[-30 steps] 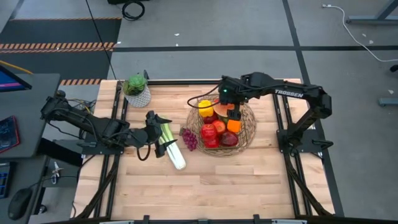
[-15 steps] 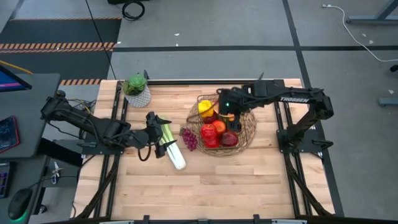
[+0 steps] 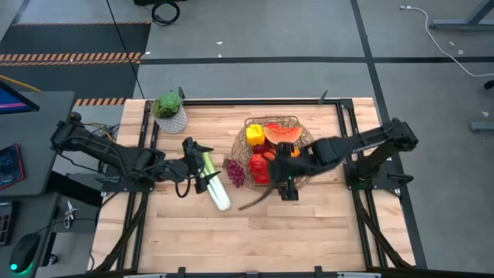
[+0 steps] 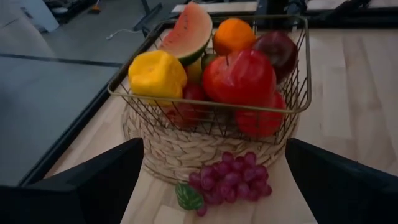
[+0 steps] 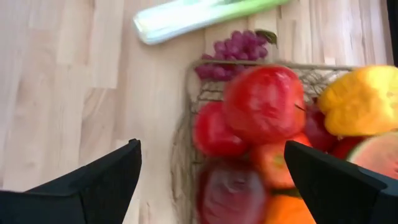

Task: Build produce basket
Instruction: Put the spring onions into the wire basket

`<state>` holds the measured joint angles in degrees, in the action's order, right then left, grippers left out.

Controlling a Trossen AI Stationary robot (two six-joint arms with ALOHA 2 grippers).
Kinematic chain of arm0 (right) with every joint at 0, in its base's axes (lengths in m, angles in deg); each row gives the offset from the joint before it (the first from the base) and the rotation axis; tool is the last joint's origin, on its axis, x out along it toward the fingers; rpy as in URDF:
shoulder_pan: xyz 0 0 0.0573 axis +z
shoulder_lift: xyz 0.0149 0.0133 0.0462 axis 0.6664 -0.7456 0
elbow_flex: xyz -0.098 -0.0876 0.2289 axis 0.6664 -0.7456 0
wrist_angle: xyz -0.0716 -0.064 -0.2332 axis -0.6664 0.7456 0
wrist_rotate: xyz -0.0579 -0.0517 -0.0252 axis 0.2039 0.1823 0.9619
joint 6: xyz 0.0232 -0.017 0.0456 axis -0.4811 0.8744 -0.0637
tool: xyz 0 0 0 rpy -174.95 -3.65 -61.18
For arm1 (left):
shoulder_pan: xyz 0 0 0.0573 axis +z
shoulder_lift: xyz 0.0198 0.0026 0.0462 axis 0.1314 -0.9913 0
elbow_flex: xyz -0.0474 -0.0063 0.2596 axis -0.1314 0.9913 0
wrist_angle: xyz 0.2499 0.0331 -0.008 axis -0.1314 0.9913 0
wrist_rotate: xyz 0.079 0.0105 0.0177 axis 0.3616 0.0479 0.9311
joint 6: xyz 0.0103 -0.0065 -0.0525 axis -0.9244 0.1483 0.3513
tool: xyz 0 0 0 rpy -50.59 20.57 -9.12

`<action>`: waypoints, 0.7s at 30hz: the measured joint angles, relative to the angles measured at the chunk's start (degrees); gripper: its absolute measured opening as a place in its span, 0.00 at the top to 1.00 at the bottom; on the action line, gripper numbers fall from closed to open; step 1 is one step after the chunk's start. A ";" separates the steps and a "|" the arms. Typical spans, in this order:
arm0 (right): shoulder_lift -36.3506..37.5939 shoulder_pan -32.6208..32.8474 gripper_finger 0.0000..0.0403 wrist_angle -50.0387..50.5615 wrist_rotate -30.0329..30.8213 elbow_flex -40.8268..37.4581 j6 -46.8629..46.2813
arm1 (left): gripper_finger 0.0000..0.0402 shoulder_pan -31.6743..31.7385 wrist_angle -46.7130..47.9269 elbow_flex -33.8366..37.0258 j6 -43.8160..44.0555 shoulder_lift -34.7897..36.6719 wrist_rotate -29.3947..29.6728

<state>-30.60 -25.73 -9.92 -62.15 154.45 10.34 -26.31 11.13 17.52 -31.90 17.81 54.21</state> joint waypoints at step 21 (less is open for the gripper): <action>1.66 14.05 0.02 -1.67 13.42 -16.18 -9.37 | 0.00 2.52 2.79 -2.96 4.05 -7.75 -11.66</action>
<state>-28.95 -11.69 -11.58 -48.72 138.26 0.97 -23.79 13.92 14.56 -27.85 10.05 42.54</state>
